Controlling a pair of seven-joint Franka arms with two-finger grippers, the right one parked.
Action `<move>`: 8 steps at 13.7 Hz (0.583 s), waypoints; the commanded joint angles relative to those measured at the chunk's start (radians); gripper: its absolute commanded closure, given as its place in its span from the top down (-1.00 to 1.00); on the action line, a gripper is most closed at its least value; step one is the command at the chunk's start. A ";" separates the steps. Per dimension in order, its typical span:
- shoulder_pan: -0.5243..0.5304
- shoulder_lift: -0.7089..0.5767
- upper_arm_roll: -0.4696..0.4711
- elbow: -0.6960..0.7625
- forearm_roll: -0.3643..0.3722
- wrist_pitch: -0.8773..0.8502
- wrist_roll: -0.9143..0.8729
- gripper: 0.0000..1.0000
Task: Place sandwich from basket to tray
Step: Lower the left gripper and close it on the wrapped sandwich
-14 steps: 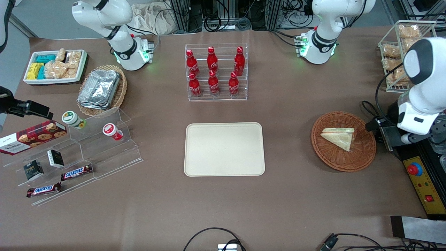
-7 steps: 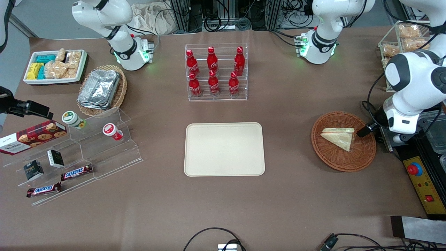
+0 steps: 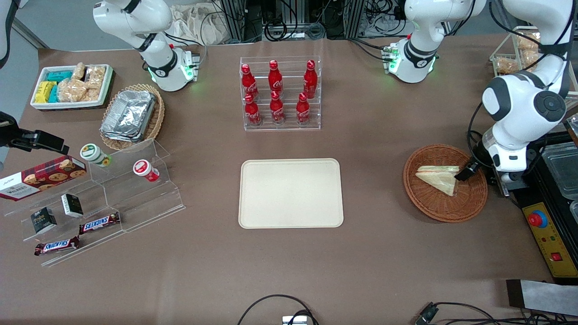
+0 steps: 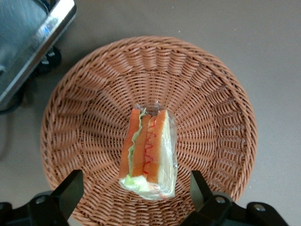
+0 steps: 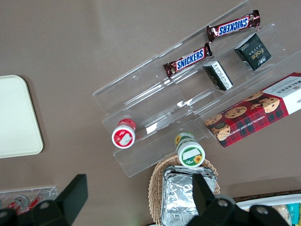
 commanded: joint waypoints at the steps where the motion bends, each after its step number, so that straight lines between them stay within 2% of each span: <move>1: 0.001 0.025 -0.003 -0.020 -0.037 0.060 -0.026 1.00; 8: -0.010 0.083 -0.006 -0.037 -0.118 0.144 -0.026 1.00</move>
